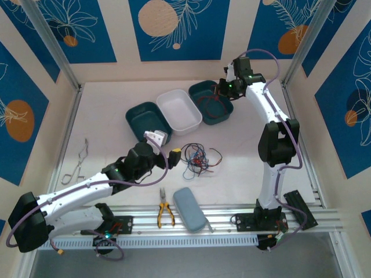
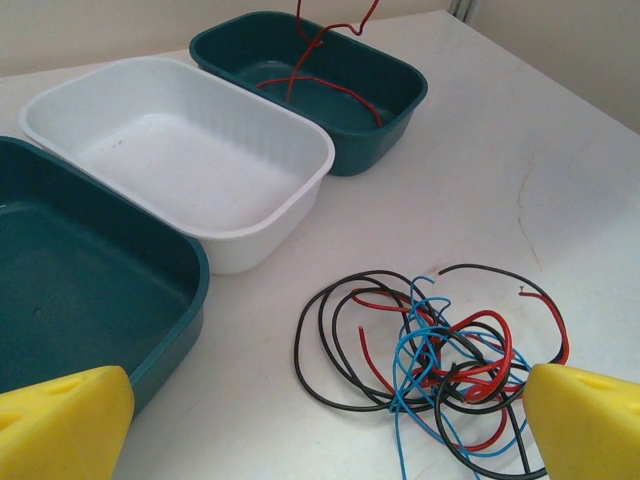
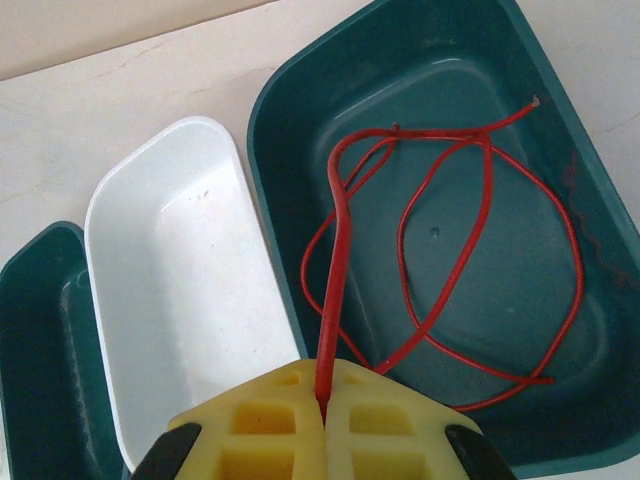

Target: Untangle the cables

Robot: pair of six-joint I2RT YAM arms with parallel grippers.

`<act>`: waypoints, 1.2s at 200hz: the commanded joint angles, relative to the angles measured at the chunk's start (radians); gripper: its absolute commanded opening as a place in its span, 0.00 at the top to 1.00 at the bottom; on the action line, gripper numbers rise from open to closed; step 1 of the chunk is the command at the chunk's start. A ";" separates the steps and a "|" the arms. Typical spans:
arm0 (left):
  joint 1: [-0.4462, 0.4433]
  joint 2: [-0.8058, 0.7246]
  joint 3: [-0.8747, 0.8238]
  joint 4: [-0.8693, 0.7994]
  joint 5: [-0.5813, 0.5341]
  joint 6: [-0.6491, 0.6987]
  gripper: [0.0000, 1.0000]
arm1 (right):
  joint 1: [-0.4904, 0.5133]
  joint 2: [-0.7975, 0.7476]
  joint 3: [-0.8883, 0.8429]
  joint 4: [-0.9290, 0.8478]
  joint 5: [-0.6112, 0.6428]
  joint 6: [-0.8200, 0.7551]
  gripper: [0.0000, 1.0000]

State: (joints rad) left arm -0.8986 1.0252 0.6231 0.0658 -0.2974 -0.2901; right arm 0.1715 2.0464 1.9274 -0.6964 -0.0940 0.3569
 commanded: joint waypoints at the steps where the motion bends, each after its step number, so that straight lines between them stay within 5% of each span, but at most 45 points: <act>1: 0.005 0.003 -0.003 0.002 -0.006 -0.020 0.00 | 0.011 0.043 0.015 -0.039 -0.012 -0.025 1.00; 140: 0.006 0.006 -0.003 -0.011 -0.028 -0.017 0.00 | 0.084 0.289 0.235 -0.186 0.184 -0.153 1.00; 240: 0.007 0.038 0.019 0.005 -0.009 -0.014 0.00 | 0.124 0.333 0.283 -0.271 0.305 -0.232 0.88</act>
State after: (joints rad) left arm -0.8970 1.0576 0.6235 0.0650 -0.3008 -0.2974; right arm 0.2867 2.3749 2.1757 -0.9283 0.1802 0.1558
